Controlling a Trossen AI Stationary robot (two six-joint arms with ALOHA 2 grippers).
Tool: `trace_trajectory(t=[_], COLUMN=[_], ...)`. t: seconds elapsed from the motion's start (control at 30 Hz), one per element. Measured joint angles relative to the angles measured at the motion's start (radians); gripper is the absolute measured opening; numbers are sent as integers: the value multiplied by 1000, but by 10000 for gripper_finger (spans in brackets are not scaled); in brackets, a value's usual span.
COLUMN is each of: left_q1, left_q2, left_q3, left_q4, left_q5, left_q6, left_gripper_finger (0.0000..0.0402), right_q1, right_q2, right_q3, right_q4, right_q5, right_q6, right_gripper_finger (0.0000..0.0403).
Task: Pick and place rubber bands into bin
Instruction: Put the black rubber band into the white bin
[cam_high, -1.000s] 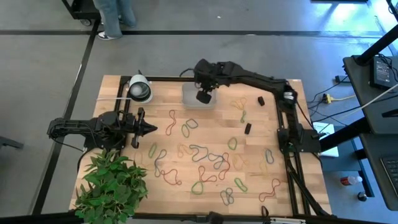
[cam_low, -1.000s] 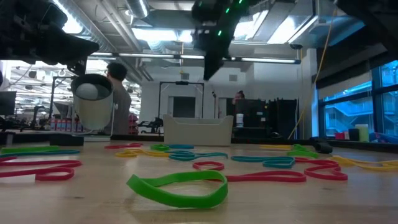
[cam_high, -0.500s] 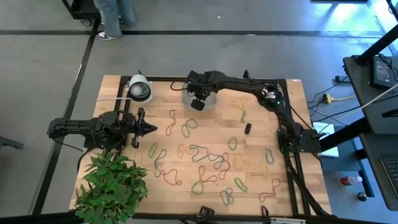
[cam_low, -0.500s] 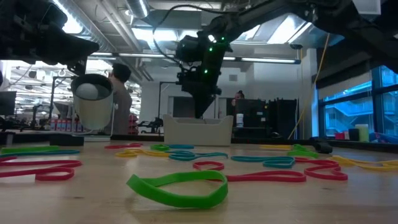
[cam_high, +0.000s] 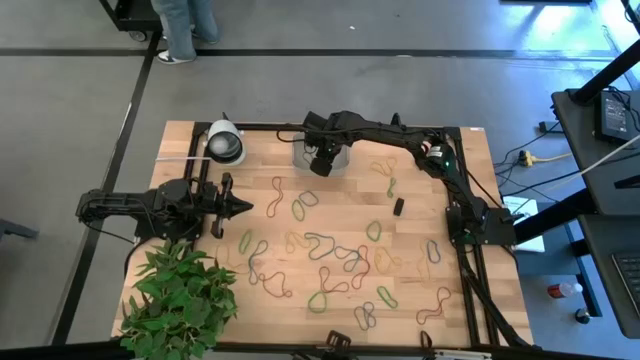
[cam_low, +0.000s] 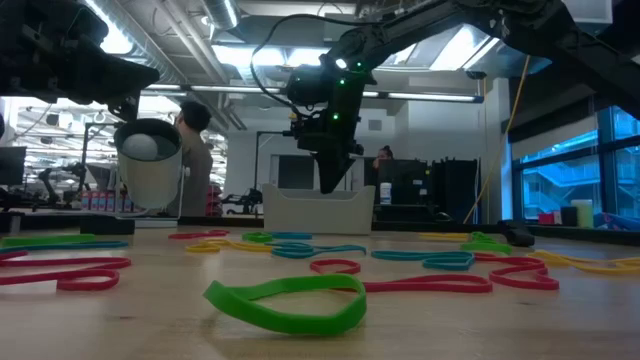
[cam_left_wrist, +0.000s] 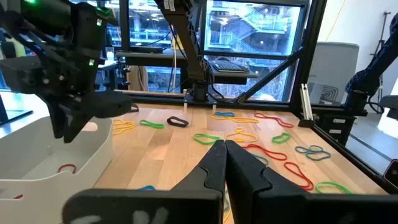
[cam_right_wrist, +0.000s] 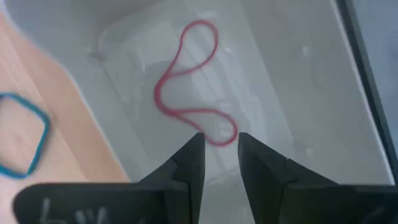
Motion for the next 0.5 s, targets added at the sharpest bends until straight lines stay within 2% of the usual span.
trace_trajectory(t=[0.13,0.37,0.5], left_q1=[0,0,0], left_q2=[0,0,0], left_q3=[0,0,0], left_q4=[0,0,0], left_q5=[0,0,0], left_q6=[0,0,0], left_gripper_finger=[1,1,1], right_q1=[3,43,85], right_q2=[-30,-165,-272], right_q3=[8,10,-52], right_q4=[-39,-76,-74], right_q5=[-3,-10,-10], right_q6=[24,55,92], right_gripper_finger=[88,9,11])
